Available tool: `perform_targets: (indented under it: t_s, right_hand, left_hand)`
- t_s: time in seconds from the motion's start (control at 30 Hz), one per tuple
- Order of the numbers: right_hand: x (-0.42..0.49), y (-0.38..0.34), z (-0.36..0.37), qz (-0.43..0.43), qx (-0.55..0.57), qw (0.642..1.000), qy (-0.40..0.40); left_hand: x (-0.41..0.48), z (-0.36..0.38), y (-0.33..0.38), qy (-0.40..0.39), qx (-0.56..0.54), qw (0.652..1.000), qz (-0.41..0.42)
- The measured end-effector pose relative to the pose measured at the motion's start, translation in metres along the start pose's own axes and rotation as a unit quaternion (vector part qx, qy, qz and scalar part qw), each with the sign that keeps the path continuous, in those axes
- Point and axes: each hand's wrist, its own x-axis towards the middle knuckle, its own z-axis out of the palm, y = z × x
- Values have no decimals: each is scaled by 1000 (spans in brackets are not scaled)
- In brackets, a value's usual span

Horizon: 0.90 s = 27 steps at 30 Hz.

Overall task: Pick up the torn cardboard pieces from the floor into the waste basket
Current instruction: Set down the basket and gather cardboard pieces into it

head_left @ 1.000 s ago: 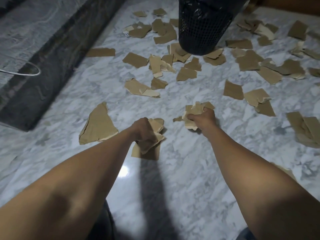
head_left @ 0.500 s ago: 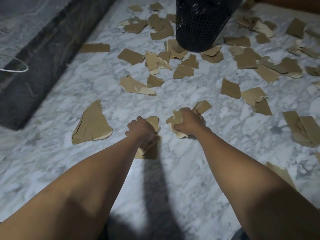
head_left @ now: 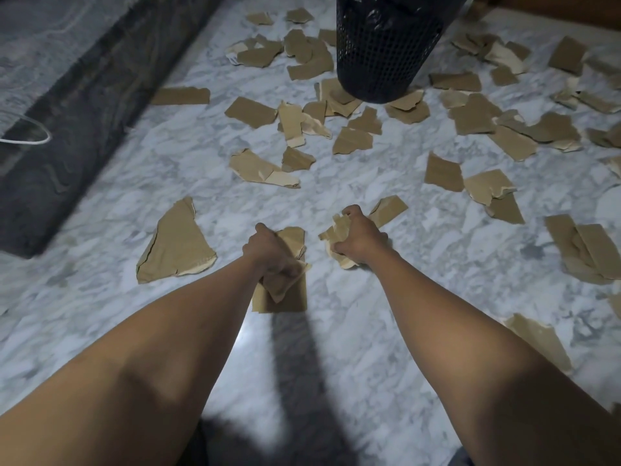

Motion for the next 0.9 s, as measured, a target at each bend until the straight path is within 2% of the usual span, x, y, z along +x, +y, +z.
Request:
perform_targets:
  t_s: [0.13, 0.23, 0.37, 0.43, 0.57, 0.63, 0.7, 0.77, 0.9]
  right_hand:
    - [4, 0, -3, 13, -33, 999, -40]
    - [5, 1, -5, 48, 7, 998, -43]
    - [6, -2, -7, 82, 30, 995, -51]
    - [7, -5, -7, 82, 26, 995, -53]
    - [7, -12, -8, 68, -12, 995, -67]
    - [10, -15, -8, 78, 0, 994, -70]
    - [13, -17, -12, 97, 68, 991, -58]
    - [18, -14, -20, 126, 175, 976, -11]
    - [35, 11, -45, 209, 334, 913, 106]
  left_hand:
    - [-1, -5, 3, -21, 33, 999, 17]
    - [8, -17, -4, -1, 14, 1000, 6]
    - [32, -57, -34, 118, 87, 986, -77]
    - [39, -76, -55, 146, 86, 977, -129]
    - [51, -93, -95, 155, 34, 964, -213]
    - [59, -92, -103, 104, 41, 970, -216]
    - [68, -86, -106, 87, 81, 967, -225]
    - [69, -83, -98, 100, 81, 971, -203]
    - [69, -72, -68, 103, 120, 979, -125]
